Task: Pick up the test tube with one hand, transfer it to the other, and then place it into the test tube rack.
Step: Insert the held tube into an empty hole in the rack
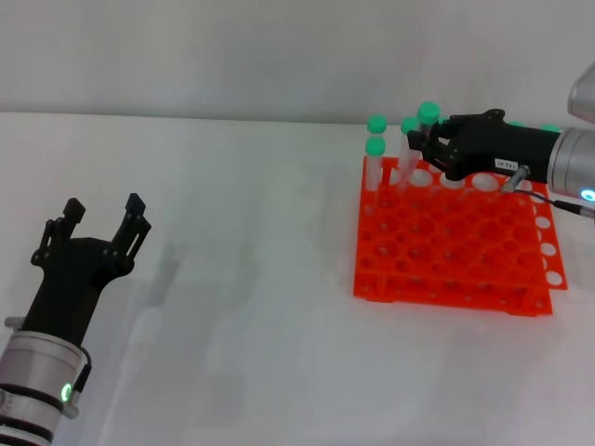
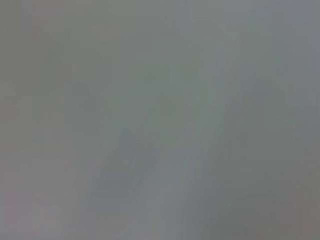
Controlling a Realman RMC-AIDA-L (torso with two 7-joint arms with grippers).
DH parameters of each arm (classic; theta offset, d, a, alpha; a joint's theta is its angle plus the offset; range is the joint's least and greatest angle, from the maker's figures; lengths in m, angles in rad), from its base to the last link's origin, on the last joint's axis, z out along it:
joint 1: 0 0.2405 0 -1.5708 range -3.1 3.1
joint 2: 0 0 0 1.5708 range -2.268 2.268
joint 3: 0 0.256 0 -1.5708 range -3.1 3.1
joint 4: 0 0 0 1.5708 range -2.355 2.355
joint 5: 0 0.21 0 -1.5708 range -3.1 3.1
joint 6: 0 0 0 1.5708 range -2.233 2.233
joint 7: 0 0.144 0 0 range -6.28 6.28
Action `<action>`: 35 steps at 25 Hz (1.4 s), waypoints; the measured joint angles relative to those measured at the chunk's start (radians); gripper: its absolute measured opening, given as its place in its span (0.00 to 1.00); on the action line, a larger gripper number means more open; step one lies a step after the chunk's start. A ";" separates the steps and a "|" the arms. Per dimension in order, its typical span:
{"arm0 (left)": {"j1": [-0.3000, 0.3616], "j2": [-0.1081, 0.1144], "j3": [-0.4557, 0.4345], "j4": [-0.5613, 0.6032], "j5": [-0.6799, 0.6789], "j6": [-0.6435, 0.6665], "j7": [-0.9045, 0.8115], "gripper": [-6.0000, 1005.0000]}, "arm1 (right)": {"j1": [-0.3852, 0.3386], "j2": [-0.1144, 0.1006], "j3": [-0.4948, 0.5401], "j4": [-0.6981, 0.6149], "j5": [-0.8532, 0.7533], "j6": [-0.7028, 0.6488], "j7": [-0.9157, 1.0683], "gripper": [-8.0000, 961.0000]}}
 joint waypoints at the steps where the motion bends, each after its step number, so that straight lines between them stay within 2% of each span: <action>1: 0.000 0.000 0.000 0.000 0.000 0.000 0.000 0.83 | 0.000 -0.001 0.000 0.000 0.000 0.001 0.001 0.22; 22: -0.017 0.002 -0.001 -0.005 0.000 0.002 0.000 0.83 | -0.002 -0.004 -0.006 0.001 -0.011 0.005 0.024 0.23; 35: -0.019 0.002 -0.014 -0.014 0.000 0.002 0.000 0.83 | 0.007 0.003 -0.028 0.011 -0.010 -0.007 0.026 0.23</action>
